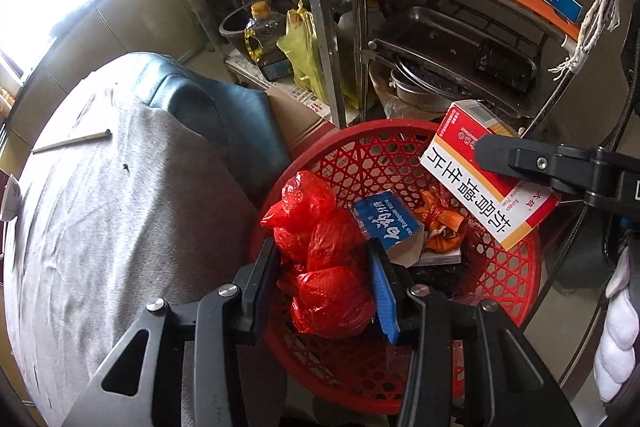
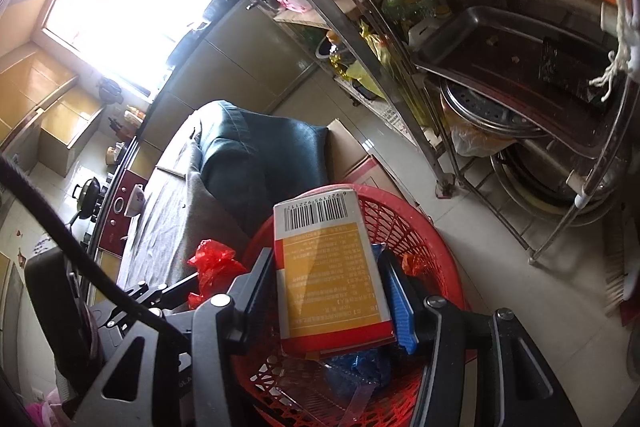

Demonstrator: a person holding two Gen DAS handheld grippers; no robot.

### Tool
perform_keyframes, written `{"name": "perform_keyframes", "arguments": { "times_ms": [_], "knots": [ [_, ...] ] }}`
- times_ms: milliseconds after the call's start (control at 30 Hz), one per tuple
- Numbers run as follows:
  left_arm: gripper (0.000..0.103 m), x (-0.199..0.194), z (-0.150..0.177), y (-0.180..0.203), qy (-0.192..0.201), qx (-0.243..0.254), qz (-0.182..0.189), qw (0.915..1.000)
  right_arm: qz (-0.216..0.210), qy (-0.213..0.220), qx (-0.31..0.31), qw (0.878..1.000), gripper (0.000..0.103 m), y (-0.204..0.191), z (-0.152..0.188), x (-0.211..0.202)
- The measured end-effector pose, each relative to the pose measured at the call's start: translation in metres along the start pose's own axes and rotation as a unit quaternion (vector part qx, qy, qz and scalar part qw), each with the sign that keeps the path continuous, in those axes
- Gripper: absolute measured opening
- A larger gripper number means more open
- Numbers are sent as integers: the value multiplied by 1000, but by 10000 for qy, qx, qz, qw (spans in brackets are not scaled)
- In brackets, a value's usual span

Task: Collect trash
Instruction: 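Lower the red bag and red-and-white box into the red basket, then open the right tool to drop the box while the left tool releases the bag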

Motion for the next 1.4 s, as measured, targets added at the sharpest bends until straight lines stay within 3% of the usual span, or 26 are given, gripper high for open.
{"name": "perform_keyframes", "arguments": {
  "times_ms": [333, 433, 667, 833, 967, 1400],
  "knots": [
    [46, -4, 3, 2, 80, 16, 245, 9997, -9, -144, 122, 9998, 56, 1, 4, 6],
    [57, -10, 4, 2, 159, 25, 364, 9992, -12, -235, 224, 9995, 57, 1, 5, 7],
    [58, -27, 11, 1, 335, 30, 509, 9981, -59, -322, 284, 9991, 59, -7, 9, 4],
    [58, -41, 16, -10, 399, -87, 441, 9982, -55, -254, 177, 9995, 59, -19, 9, -1],
    [72, -56, 20, -23, 518, -262, 274, 9979, -67, -208, 66, 9997, 59, -32, 11, -6],
    [72, -126, 52, -81, 858, -888, -252, 9920, -175, -172, -748, 9969, 59, -111, 28, -15]
  ]
}}
Point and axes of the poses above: each gripper's, at about its wrist camera, not at the fingertips, and x roughly the way its jaws point, y to its right, z to its underside, the point moved 2 cm from there along x, roughly the way its jaws point, and after that the axes turned 8 degrees about y, right-handed, at the moved point
